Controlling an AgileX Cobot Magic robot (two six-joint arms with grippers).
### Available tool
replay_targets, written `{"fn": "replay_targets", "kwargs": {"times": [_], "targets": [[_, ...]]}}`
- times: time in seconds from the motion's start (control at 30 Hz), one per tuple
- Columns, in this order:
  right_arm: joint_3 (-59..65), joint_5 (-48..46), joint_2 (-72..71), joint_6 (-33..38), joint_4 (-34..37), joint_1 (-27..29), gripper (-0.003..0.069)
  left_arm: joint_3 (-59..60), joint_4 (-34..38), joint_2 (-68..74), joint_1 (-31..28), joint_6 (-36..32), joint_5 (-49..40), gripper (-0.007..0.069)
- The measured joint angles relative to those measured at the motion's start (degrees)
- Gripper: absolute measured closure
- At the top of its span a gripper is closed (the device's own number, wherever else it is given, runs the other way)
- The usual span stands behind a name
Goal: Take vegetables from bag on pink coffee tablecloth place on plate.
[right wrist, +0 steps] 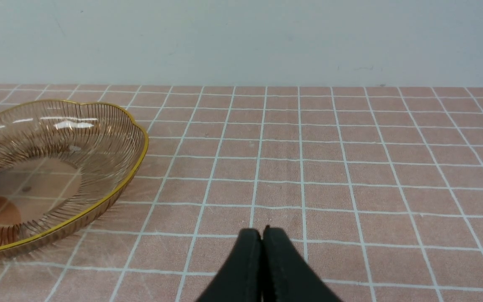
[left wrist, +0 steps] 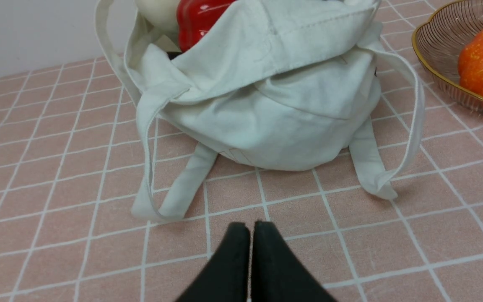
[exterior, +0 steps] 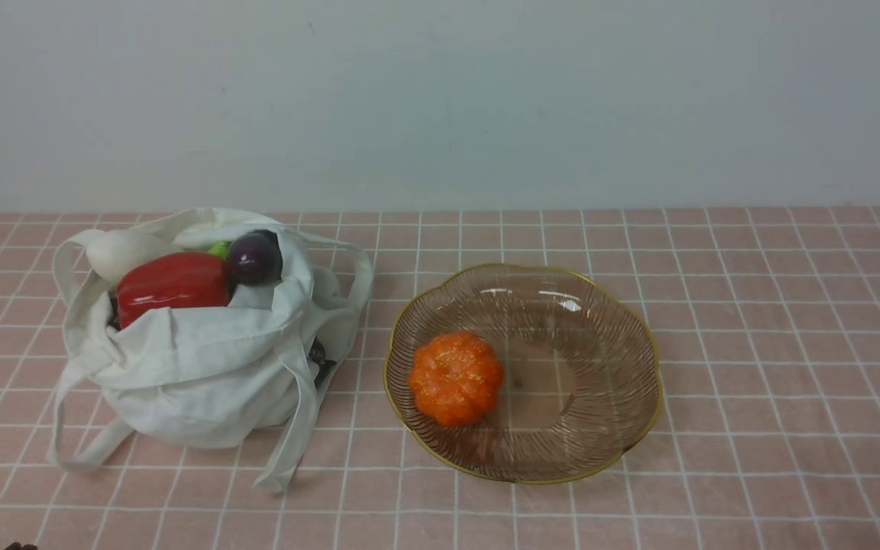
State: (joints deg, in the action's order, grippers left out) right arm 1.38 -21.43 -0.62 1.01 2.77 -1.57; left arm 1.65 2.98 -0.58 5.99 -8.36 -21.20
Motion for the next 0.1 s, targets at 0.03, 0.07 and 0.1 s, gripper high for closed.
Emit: {"fn": "replay_targets", "kwargs": {"times": [0.03,0.07,0.1], "targets": [[0.00,0.00,0.00,0.00,0.00,0.00,0.0673,0.00,0.00,0.00,0.00,0.00,0.00,0.0629],[0.00,0.00,0.00,0.00,0.00,0.00,0.0673,0.00,0.00,0.00,0.00,0.00,0.00,0.0629],[0.00,0.00,0.00,0.00,0.00,0.00,0.0673,0.00,0.00,0.00,0.00,0.00,0.00,0.0629]]}}
